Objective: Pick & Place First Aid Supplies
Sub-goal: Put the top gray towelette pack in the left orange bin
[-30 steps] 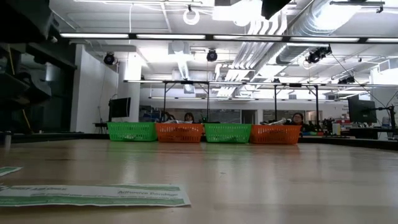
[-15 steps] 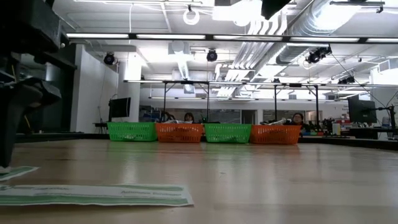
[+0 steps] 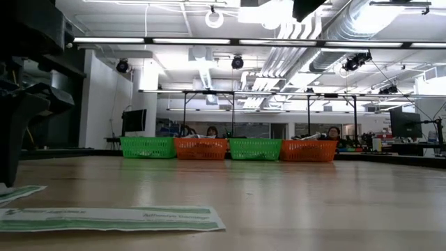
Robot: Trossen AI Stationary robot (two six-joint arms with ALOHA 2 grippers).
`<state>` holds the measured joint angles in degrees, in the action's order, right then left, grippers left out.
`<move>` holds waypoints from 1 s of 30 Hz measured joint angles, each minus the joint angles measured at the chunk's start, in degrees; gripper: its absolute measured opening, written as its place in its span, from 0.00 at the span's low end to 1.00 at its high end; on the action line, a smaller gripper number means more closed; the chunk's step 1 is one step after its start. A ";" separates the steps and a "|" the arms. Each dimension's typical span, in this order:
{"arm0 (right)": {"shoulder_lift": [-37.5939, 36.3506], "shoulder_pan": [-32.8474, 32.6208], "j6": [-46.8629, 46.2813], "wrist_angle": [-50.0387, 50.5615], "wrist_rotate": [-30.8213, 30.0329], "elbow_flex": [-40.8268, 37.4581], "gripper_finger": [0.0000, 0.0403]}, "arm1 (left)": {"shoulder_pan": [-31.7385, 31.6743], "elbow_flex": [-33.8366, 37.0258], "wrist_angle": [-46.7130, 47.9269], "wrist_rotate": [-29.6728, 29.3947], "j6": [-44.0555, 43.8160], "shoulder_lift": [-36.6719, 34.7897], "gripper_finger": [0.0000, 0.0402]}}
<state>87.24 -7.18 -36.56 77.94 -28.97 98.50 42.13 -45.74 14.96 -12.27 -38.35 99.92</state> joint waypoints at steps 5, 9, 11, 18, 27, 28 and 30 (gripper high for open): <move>0.00 0.02 0.91 0.23 0.24 0.00 0.27 | -0.02 0.00 0.56 0.00 0.28 0.00 0.38; 0.00 0.02 1.05 0.24 0.24 0.00 0.27 | -0.07 0.00 0.83 0.04 0.33 0.00 0.28; 0.00 0.02 1.05 0.57 0.24 0.00 0.27 | -0.07 0.00 0.70 0.20 0.27 0.00 0.23; 0.00 0.02 1.08 2.15 0.02 0.00 0.27 | 0.00 0.00 0.31 1.00 -0.89 0.00 0.04; 0.00 0.02 2.80 2.17 0.17 0.00 0.27 | -0.05 -0.18 0.34 1.63 -0.91 0.00 0.01; 0.00 0.02 3.12 2.17 0.19 0.00 0.27 | -0.07 -0.58 0.79 1.83 -0.90 0.01 0.01; 0.00 0.02 3.62 2.10 0.21 0.00 0.27 | -0.11 -1.48 1.82 2.48 -0.73 0.15 0.01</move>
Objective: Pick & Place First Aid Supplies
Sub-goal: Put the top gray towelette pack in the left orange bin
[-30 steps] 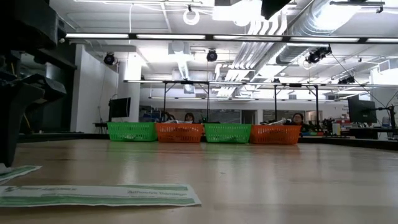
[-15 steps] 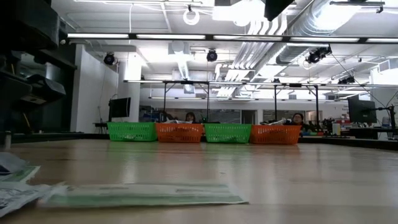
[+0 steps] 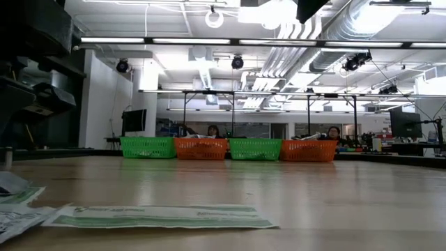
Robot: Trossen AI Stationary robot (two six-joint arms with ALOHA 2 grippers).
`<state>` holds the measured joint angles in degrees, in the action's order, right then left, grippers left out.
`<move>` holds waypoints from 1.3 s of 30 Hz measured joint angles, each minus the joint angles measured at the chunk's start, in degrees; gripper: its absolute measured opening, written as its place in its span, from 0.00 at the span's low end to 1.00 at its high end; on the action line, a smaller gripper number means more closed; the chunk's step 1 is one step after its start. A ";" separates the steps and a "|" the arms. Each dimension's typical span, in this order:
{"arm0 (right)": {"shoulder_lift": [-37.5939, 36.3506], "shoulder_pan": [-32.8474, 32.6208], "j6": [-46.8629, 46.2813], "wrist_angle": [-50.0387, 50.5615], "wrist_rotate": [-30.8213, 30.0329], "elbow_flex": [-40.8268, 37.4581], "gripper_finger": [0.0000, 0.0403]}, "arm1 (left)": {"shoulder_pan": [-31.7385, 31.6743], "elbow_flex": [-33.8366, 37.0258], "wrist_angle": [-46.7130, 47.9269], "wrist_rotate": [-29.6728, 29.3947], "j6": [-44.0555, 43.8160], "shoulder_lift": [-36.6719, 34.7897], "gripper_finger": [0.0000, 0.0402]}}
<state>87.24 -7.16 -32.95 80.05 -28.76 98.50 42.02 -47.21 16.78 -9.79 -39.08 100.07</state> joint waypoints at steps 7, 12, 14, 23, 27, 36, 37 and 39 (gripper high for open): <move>0.00 0.00 2.64 -0.54 0.03 0.00 0.27 | -0.04 -6.31 11.55 0.49 0.04 0.48 0.00; 0.00 0.00 5.28 -0.58 0.18 0.00 0.27 | -0.02 -11.81 20.86 0.64 1.49 0.73 0.00; 0.02 0.07 6.39 -0.66 0.19 0.00 0.27 | -0.04 -13.70 24.13 0.23 1.38 0.83 0.00; 0.36 -1.62 7.65 -8.05 4.31 0.00 0.27 | -0.04 -16.33 27.10 -1.32 0.83 0.68 0.00; 1.91 -4.52 6.40 -12.65 7.40 0.00 0.27 | -0.04 -16.35 27.13 -3.52 -0.14 0.62 0.00; 8.89 -15.10 -2.67 -18.63 3.99 -0.04 0.27 | -0.96 -16.44 28.43 -6.48 -0.17 0.49 0.00; 9.71 -16.23 -3.69 -19.24 2.74 -0.04 0.27 | -1.49 -16.44 28.40 -6.46 0.04 0.40 0.00; 11.50 -18.28 -5.77 -20.18 1.10 -0.02 0.27 | -2.86 -16.45 28.47 -6.57 1.54 -0.38 0.00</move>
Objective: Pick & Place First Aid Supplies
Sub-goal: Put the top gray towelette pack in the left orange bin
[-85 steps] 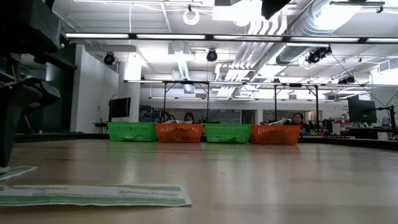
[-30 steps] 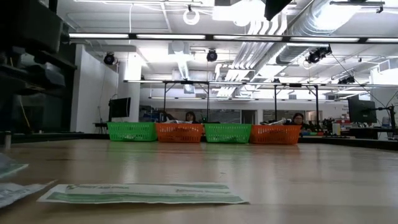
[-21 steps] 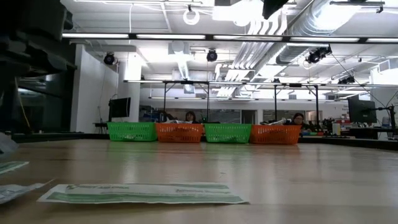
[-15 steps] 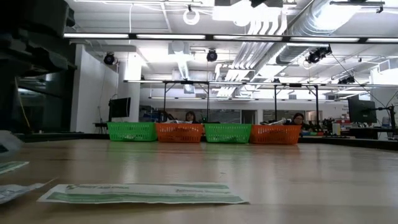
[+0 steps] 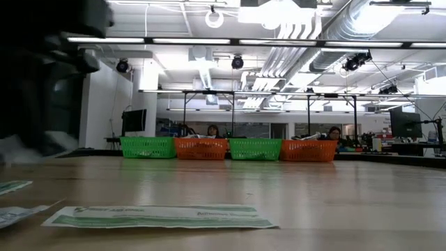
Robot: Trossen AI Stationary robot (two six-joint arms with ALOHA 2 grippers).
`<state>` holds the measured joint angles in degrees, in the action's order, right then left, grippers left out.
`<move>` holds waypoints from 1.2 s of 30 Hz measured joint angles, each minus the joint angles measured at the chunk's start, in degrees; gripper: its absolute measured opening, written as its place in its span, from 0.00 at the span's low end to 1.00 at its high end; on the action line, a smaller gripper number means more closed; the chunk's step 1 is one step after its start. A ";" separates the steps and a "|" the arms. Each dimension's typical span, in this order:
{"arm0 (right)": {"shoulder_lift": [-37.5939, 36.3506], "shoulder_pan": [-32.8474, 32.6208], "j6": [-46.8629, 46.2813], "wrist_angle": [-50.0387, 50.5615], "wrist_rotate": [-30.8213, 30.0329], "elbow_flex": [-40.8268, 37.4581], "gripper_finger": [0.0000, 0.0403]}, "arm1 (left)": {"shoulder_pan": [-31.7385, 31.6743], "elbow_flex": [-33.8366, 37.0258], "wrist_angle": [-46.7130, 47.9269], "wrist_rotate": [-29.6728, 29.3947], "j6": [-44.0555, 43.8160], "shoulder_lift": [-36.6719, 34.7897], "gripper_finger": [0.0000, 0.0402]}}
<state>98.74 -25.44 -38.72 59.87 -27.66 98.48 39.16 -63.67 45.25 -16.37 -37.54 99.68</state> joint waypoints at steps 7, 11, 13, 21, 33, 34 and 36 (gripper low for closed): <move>3.38 -4.21 -9.80 -1.69 -4.52 -0.02 0.27 | -6.70 -0.15 -0.57 -1.77 8.80 -3.96 0.00; 2.29 -5.27 -13.45 -1.68 -9.71 -0.02 0.27 | -11.18 -0.15 -1.48 -4.72 14.53 -6.69 0.00; 0.83 -5.48 -13.73 -1.77 -11.92 0.01 0.27 | -13.97 -0.15 -3.93 -6.83 17.99 -7.99 0.00; -3.47 -4.32 -7.72 -1.89 -14.68 0.02 0.27 | -27.28 -0.15 -17.74 -10.10 30.41 -9.23 0.00; -9.41 1.50 -1.20 -1.89 -20.02 0.04 0.27 | -54.10 -0.15 -26.32 -1.55 39.02 -9.21 0.00; -9.90 2.41 -1.22 -1.88 -20.04 0.04 0.27 | -56.31 -0.15 -27.12 -0.54 40.10 -9.21 0.00; -10.64 4.03 -0.76 -1.87 -19.98 0.04 0.27 | -60.57 -0.15 -29.23 0.43 42.29 -9.21 0.00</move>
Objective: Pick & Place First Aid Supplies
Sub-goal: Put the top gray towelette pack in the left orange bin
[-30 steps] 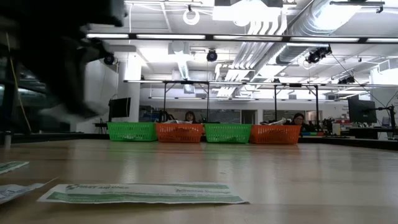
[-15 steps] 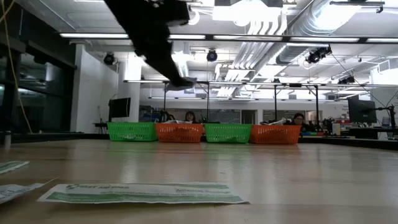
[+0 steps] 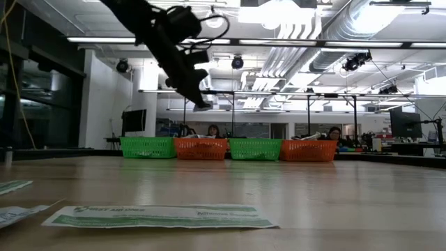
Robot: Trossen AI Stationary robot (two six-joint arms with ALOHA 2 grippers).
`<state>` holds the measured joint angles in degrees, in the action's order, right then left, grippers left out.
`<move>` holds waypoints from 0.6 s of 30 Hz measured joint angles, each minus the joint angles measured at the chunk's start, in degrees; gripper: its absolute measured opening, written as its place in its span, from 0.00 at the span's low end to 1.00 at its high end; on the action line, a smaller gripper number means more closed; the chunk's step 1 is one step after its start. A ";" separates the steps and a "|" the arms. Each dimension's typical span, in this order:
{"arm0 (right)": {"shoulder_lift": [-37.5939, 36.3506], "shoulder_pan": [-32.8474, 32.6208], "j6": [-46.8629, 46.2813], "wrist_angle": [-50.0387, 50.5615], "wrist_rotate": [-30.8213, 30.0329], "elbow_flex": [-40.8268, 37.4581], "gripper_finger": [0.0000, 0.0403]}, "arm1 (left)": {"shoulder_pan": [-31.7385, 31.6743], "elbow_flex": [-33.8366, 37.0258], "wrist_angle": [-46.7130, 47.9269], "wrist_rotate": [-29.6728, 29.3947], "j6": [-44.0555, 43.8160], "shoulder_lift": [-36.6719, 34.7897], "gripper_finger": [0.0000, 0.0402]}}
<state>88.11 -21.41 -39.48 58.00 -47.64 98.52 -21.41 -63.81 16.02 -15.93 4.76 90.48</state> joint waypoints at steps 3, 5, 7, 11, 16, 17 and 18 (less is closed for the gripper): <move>-0.51 2.51 2.09 0.15 0.62 0.00 0.27 | -6.23 0.00 -1.67 3.63 1.46 0.00 0.00; -0.51 4.12 2.35 0.34 0.96 0.00 0.27 | -9.96 0.00 -2.25 6.41 2.31 0.52 0.00; -0.53 5.53 2.46 0.48 1.32 0.00 0.27 | -13.15 0.00 -2.78 9.50 2.73 1.47 0.00; -0.58 8.27 2.48 0.50 2.90 0.00 0.27 | -17.70 -0.02 -4.88 17.58 2.78 4.03 0.00; -0.58 10.80 2.48 0.52 3.05 0.00 0.27 | -19.86 0.00 -7.65 22.97 2.56 7.45 0.00; -0.58 11.22 2.49 0.54 3.17 0.00 0.27 | -20.05 0.00 -7.50 22.92 2.53 7.99 0.00; -0.58 11.56 2.47 0.55 3.20 0.00 0.27 | -20.23 0.02 -7.50 23.02 2.53 8.53 0.00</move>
<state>87.53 -9.86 -37.01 58.54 -44.45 98.52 -41.65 -63.79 8.52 7.09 7.29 99.01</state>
